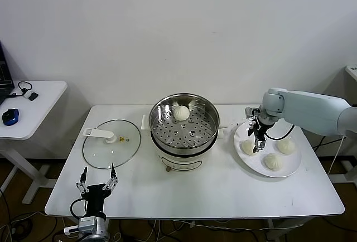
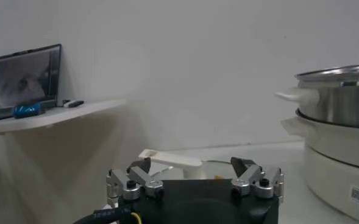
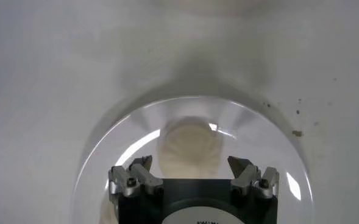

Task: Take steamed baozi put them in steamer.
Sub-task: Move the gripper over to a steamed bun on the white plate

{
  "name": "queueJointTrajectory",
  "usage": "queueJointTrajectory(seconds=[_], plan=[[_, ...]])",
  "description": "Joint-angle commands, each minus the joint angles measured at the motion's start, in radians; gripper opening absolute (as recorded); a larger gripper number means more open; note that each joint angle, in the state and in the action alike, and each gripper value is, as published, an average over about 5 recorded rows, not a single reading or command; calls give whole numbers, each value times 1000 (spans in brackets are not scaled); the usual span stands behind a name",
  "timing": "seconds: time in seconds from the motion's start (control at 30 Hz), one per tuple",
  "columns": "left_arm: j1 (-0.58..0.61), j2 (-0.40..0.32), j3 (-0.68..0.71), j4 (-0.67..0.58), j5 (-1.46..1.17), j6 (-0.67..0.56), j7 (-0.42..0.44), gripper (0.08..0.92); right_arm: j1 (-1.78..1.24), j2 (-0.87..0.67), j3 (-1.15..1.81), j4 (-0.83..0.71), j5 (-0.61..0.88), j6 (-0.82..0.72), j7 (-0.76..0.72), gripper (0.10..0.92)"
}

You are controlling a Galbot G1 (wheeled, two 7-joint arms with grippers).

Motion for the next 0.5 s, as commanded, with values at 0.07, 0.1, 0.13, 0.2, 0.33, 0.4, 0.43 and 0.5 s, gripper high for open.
queueJointTrajectory(seconds=[0.07, 0.1, 0.13, 0.2, 0.33, 0.4, 0.43, 0.5], plan=[[0, 4, -8, 4, 0, -6, -1, 823, -58, 6, 44, -46, -29, 7, -1, 823], [0, 4, -8, 5, 0, -7, -1, 823, -60, 7, 45, -48, -31, 9, -1, 823], [0, 3, -7, 5, 0, -7, -1, 823, -61, 7, 45, -49, -33, 10, -2, 823], [0, 3, -6, 7, 0, -9, -2, 823, -62, 7, 45, -52, -37, 14, -1, 823], [-1, 2, -5, 5, -1, -10, -2, 823, -65, 10, 49, -64, -43, 23, 3, 823], [-1, 2, -5, 4, -1, -10, -2, 823, -66, 11, 51, -68, -46, 26, 4, 823], [-1, 2, -5, 3, -1, -10, -2, 823, -67, 12, 52, -70, -47, 28, 4, 823], [-1, 2, -6, 2, -2, -11, -2, 823, -70, 12, 54, -72, -49, 31, 4, 823]])
